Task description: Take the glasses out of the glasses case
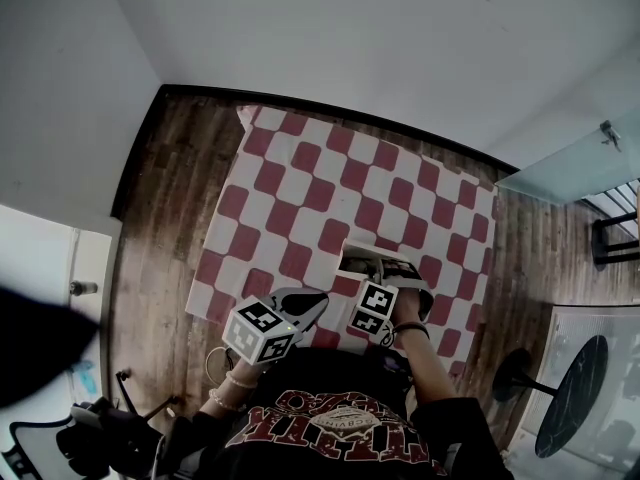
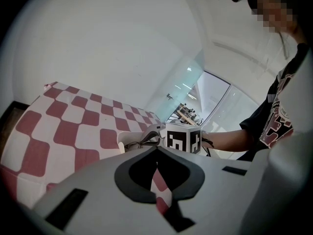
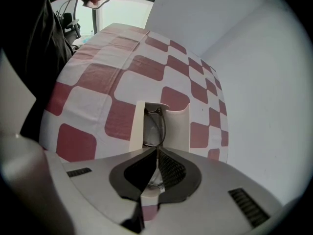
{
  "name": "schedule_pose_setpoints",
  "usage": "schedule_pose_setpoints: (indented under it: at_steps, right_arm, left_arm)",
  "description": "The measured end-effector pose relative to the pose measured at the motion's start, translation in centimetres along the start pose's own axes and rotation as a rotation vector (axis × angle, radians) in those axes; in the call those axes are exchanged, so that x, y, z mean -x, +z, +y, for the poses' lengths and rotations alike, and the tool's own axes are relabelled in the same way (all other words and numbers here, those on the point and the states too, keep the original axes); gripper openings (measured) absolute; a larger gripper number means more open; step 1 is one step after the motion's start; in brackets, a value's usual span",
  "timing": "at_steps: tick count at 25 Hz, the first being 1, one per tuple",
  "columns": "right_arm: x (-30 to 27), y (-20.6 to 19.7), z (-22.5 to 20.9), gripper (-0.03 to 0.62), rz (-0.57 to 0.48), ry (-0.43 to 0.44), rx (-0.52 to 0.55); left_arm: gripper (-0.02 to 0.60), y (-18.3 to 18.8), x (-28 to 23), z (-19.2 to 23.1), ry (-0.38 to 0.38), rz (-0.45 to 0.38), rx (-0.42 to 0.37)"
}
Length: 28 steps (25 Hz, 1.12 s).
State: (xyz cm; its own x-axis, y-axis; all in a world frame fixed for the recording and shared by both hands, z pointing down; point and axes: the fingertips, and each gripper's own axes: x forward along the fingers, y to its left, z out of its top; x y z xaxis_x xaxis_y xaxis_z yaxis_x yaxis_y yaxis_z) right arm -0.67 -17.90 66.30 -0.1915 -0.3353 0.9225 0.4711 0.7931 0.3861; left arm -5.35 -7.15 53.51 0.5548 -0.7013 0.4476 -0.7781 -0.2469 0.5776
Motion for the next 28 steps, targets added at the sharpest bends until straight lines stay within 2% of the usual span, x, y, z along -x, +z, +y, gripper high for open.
schedule_pose_setpoints:
  at_steps: [28]
  right_arm:
    - [0.43, -0.67, -0.87, 0.021, 0.015, -0.027, -0.055]
  left_arm:
    - [0.003, -0.11, -0.53, -0.12, -0.018, 0.021, -0.011]
